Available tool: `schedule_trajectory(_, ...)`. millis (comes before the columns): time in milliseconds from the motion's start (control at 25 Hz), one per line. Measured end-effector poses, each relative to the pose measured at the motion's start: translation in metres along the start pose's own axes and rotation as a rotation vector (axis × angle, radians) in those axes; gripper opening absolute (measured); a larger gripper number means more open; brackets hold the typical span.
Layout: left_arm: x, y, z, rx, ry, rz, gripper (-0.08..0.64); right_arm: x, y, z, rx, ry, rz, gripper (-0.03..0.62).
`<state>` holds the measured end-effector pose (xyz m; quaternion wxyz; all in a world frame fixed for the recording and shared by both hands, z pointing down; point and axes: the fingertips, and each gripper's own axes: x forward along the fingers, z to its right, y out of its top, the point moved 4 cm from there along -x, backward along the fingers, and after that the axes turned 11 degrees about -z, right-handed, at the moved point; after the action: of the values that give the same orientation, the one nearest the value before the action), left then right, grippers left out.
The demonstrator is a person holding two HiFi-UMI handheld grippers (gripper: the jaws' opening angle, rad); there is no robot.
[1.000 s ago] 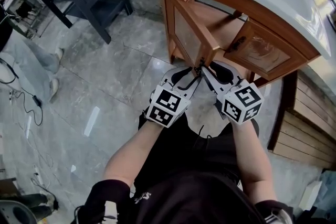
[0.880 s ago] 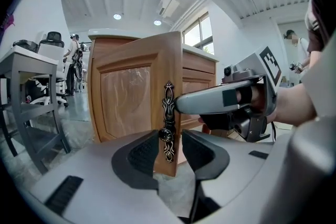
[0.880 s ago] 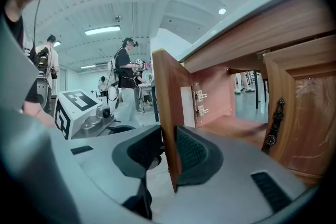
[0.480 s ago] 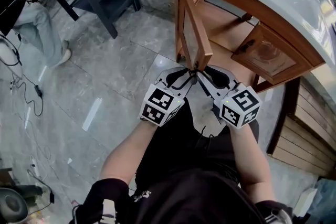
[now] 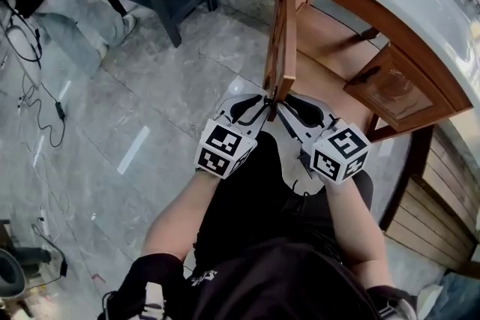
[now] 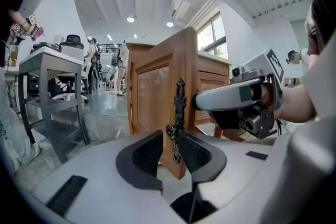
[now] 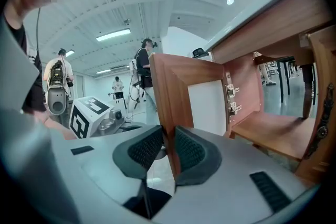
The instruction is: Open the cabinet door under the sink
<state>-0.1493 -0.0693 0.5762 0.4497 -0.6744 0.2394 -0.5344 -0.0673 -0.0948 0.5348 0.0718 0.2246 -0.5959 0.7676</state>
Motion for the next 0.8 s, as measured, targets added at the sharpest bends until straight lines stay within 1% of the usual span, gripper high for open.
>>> schedule_trajectory(280, -0.015, -0.008, -0.021, -0.019, 0.062, -0.008, 0.101, 0.021, 0.006, -0.013, -0.005, 0.03, 0.013, 0.091)
schedule_trajectory(480, -0.018, -0.01, -0.026, -0.029, 0.091, -0.006, 0.101, 0.026, 0.007, -0.013, -0.009, 0.049, 0.024, 0.091)
schedule_trajectory(680, -0.024, -0.014, -0.034, -0.066, 0.147, 0.001, 0.097, 0.034, 0.01, -0.02, -0.021, 0.072, 0.029, 0.091)
schedule_trajectory(800, -0.026, -0.015, -0.04, -0.073, 0.172, 0.004, 0.097, 0.036, 0.008, -0.023, -0.029, 0.088, 0.025, 0.091)
